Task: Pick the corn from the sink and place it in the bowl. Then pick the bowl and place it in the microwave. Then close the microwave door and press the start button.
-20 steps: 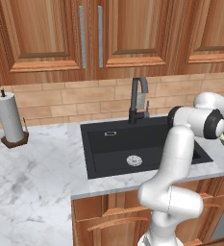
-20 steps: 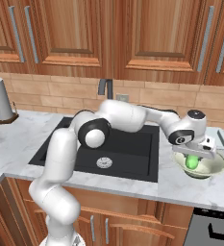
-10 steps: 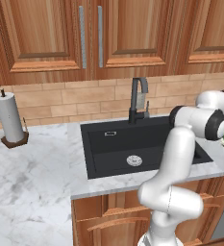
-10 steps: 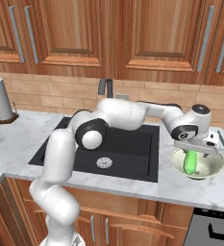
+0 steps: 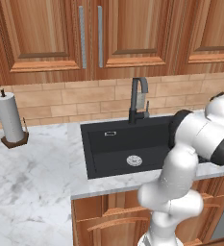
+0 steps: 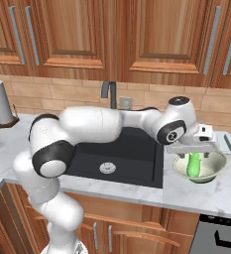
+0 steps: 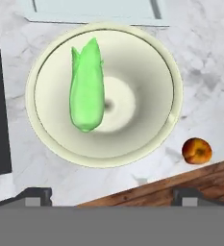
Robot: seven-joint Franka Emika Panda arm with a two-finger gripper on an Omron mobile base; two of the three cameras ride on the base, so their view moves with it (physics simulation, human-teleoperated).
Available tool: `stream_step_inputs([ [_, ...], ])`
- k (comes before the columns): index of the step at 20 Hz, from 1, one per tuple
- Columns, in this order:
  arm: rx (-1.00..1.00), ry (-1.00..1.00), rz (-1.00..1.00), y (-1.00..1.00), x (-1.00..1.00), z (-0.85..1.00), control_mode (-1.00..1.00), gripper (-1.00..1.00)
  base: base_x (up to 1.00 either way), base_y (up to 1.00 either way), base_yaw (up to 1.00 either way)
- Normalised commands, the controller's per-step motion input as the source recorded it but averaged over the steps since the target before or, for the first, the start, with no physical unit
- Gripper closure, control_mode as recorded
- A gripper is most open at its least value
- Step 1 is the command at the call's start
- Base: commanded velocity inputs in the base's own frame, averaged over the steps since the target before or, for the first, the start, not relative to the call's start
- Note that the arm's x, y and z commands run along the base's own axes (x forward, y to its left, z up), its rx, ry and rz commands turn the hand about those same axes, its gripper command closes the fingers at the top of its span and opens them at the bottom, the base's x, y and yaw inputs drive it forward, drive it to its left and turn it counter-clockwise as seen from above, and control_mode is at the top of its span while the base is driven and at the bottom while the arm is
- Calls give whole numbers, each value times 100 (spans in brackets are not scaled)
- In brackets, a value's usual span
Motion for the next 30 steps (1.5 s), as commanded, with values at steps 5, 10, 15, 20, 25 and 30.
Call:
stream_step_inputs([
  [5,-53,4,5,100,-55,-2,-100,-100,0,0,0],
  [10,-39,7,7,88,-31,0,-100,-100,0,0,0],
  [15,-24,8,7,51,-3,0,-100,-100,0,0,0],
  [20,-7,10,1,-1,28,-4,-100,-100,0,0,0],
  [25,-2,16,0,-13,56,-4,-100,-100,0,0,0],
  [30,-1,17,0,-16,48,-14,-100,-100,0,0,0],
])
